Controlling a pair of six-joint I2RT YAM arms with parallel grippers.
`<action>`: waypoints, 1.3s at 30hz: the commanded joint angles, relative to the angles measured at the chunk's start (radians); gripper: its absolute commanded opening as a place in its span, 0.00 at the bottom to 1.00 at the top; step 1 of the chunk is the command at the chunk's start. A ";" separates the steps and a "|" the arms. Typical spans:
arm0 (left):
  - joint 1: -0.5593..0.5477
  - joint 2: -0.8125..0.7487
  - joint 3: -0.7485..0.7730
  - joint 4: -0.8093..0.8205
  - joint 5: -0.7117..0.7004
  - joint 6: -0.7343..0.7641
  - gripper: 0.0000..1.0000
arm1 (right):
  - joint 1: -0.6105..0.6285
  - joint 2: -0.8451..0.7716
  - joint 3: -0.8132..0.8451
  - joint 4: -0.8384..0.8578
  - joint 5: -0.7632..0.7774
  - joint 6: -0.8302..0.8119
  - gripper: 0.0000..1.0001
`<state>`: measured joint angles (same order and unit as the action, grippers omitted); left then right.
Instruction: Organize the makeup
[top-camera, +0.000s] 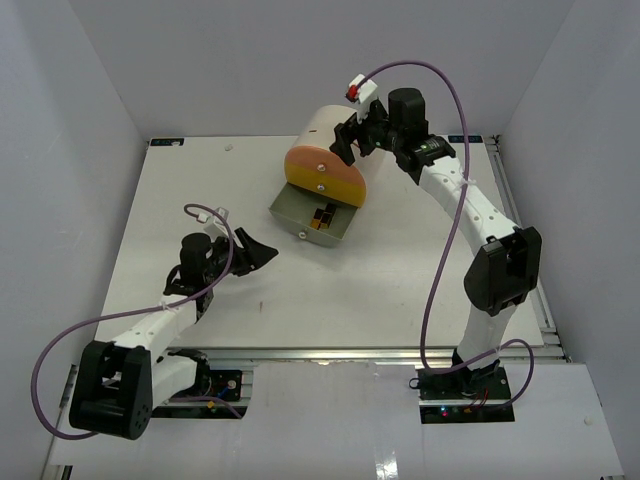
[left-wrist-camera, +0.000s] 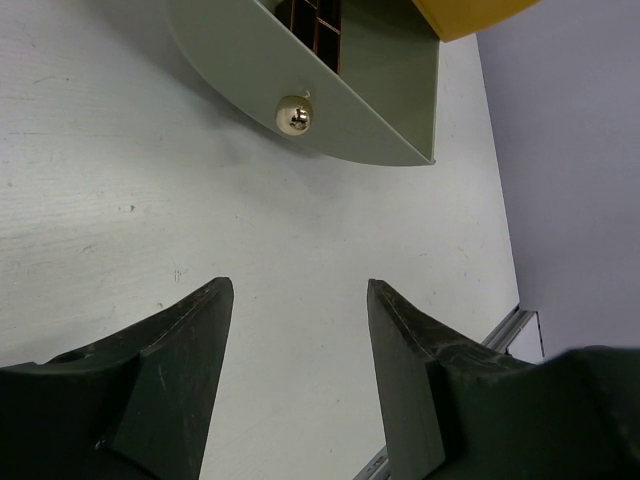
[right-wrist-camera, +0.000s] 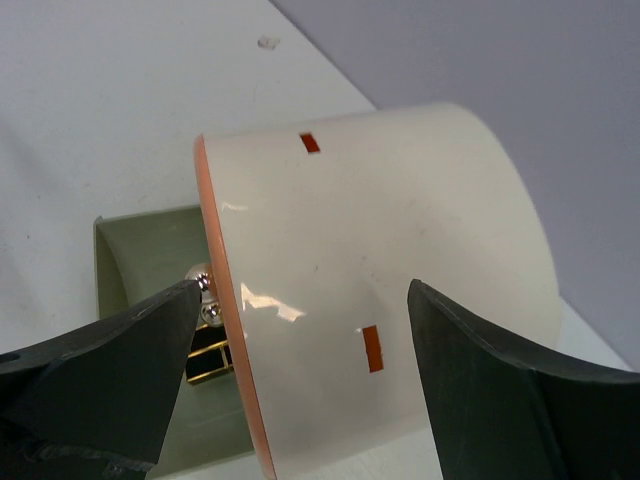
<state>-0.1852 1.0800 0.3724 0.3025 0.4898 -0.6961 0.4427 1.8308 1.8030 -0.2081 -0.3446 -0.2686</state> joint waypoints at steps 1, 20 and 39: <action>0.000 0.013 -0.009 0.062 0.035 0.003 0.67 | 0.001 0.004 0.026 -0.049 0.032 0.080 0.90; 0.001 0.118 0.013 0.122 0.055 -0.015 0.68 | 0.001 -0.046 -0.096 -0.041 0.023 0.070 0.94; -0.058 0.388 0.184 0.181 0.038 -0.050 0.65 | 0.000 -0.035 -0.094 -0.057 -0.022 0.029 0.81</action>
<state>-0.2208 1.4097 0.4747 0.4480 0.5348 -0.7427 0.4394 1.8183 1.7035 -0.2565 -0.3300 -0.2331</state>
